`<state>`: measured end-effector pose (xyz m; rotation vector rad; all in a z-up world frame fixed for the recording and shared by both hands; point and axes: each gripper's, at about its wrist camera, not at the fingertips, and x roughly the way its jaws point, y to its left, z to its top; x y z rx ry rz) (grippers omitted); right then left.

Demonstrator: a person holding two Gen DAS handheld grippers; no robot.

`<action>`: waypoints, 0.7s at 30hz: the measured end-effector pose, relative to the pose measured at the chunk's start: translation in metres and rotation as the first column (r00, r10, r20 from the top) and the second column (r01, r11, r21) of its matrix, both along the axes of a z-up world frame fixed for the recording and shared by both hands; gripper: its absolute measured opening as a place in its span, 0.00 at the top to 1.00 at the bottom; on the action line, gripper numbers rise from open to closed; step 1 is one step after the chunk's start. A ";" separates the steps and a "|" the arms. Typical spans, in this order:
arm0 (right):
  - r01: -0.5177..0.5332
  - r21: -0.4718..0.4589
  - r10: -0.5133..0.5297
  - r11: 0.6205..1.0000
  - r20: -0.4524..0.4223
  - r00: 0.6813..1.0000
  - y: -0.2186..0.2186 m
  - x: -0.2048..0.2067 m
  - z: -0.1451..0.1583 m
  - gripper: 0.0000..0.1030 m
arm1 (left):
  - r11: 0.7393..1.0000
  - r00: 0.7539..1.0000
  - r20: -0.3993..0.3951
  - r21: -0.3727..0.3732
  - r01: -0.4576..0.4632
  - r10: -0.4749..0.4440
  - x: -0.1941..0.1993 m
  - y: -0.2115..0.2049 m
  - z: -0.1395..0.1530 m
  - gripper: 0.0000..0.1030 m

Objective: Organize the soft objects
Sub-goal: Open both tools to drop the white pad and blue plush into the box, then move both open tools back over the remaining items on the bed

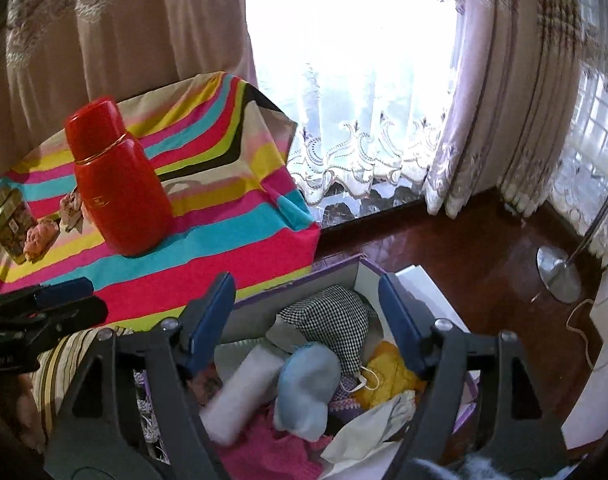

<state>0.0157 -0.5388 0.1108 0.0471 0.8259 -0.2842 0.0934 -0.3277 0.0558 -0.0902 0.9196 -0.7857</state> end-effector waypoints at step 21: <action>-0.375 -0.002 0.372 0.927 0.120 0.920 0.121 0.011 0.005 0.15 | 0.915 0.890 0.246 0.023 -0.402 0.384 0.040 0.154 0.021 0.36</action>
